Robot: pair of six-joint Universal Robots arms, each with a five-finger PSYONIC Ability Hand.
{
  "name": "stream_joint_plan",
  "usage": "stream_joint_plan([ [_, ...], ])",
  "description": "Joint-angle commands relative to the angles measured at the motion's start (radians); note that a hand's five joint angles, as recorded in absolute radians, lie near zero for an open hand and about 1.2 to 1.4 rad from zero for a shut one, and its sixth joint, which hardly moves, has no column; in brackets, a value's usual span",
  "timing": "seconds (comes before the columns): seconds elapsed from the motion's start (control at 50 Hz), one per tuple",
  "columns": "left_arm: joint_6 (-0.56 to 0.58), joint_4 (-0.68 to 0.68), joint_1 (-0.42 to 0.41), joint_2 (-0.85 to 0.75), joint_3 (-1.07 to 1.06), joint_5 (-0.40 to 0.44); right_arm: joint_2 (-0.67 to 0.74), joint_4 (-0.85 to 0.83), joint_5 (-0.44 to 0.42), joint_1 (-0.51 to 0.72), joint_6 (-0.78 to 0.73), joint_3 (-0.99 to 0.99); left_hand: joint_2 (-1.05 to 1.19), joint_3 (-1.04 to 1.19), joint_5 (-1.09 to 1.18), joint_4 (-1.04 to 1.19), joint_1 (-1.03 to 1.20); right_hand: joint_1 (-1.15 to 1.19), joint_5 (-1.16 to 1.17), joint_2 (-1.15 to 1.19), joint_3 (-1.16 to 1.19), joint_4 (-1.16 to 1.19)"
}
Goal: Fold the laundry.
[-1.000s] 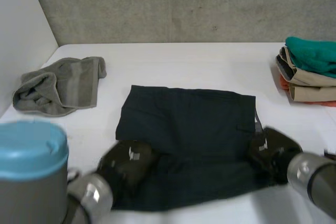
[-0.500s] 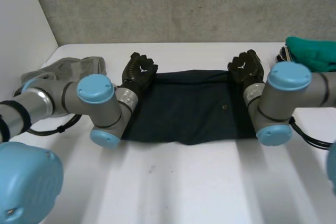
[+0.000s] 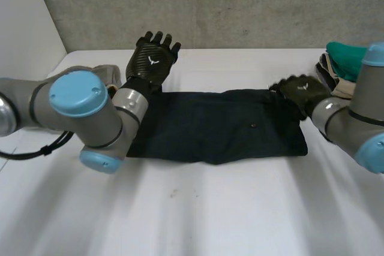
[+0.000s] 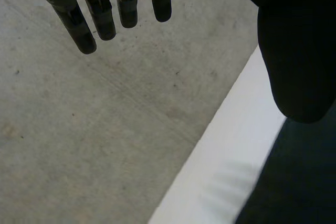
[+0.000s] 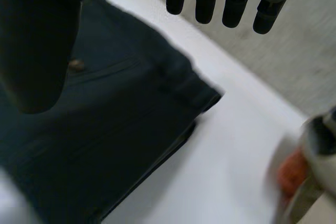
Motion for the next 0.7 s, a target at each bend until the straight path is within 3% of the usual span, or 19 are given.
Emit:
stream_joint_plan([
  [0.02, -0.106, -0.002, -0.015, 0.051, -0.087, 0.001, 0.086, -0.032, -0.018, -0.021, -0.016, 0.030, -0.030, -0.038, -0.047, -0.028, -0.011, 0.072, 0.075, 0.089, 0.090, 0.086],
  [0.08, -0.112, -0.003, -0.021, 0.052, -0.097, 0.000, 0.126, -0.066, -0.013, -0.021, -0.044, 0.020, -0.030, -0.038, -0.047, -0.028, -0.011, 0.324, 0.327, 0.341, 0.341, 0.338],
  [0.1, -0.112, -0.006, -0.021, 0.054, -0.097, 0.000, 0.133, -0.072, -0.007, -0.023, -0.061, 0.013, -0.030, -0.038, -0.047, -0.028, -0.011, 0.825, 0.828, 0.842, 0.842, 0.839],
  [0.12, -0.112, -0.008, -0.023, 0.055, -0.097, 0.000, 0.132, -0.075, 0.001, -0.024, -0.069, 0.010, -0.030, -0.038, -0.047, -0.028, -0.011, 1.169, 1.172, 1.186, 1.186, 1.183],
  [0.24, -0.115, -0.014, -0.023, 0.101, -0.110, 0.001, 0.045, -0.136, 0.126, -0.079, -0.133, 0.075, -0.030, -0.038, -0.047, -0.028, -0.011, 1.172, 1.175, 1.189, 1.190, 1.187],
  [0.3, -0.115, -0.016, -0.021, 0.141, -0.130, 0.001, -0.021, -0.139, 0.131, -0.092, -0.186, 0.106, -0.030, -0.038, -0.047, -0.028, -0.011, 1.172, 1.175, 1.189, 1.190, 1.187],
  [0.38, -0.119, -0.017, -0.021, 0.192, -0.156, 0.001, -0.074, -0.145, 0.159, -0.106, -0.395, 0.134, -0.030, -0.038, -0.047, -0.028, -0.011, 1.172, 1.175, 1.189, 1.190, 1.187],
  [0.48, -0.129, -0.017, -0.017, 0.249, -0.202, 0.001, -0.081, -0.159, 0.182, -0.074, -0.541, 0.115, -0.030, -0.038, -0.047, -0.028, -0.011, 1.172, 1.175, 1.189, 1.190, 1.187],
  [0.58, -0.135, -0.017, -0.014, 0.287, -0.235, 0.001, -0.068, -0.231, 0.162, 0.146, -0.573, 0.063, -0.030, -0.038, -0.047, -0.028, -0.011, 1.172, 1.175, 1.189, 1.190, 1.187],
  [0.64, -0.140, -0.016, -0.012, 0.308, -0.258, 0.000, 0.003, -0.325, 0.093, 0.313, -0.588, 0.060, -0.030, -0.038, -0.047, -0.028, -0.011, 1.172, 1.175, 1.189, 1.190, 1.187],
  [0.7, -0.148, -0.016, -0.010, 0.319, -0.275, 0.000, 0.050, -0.360, 0.018, 0.388, -0.628, 0.068, -0.030, -0.038, -0.047, -0.028, -0.011, 1.172, 1.175, 1.189, 1.190, 1.187],
])
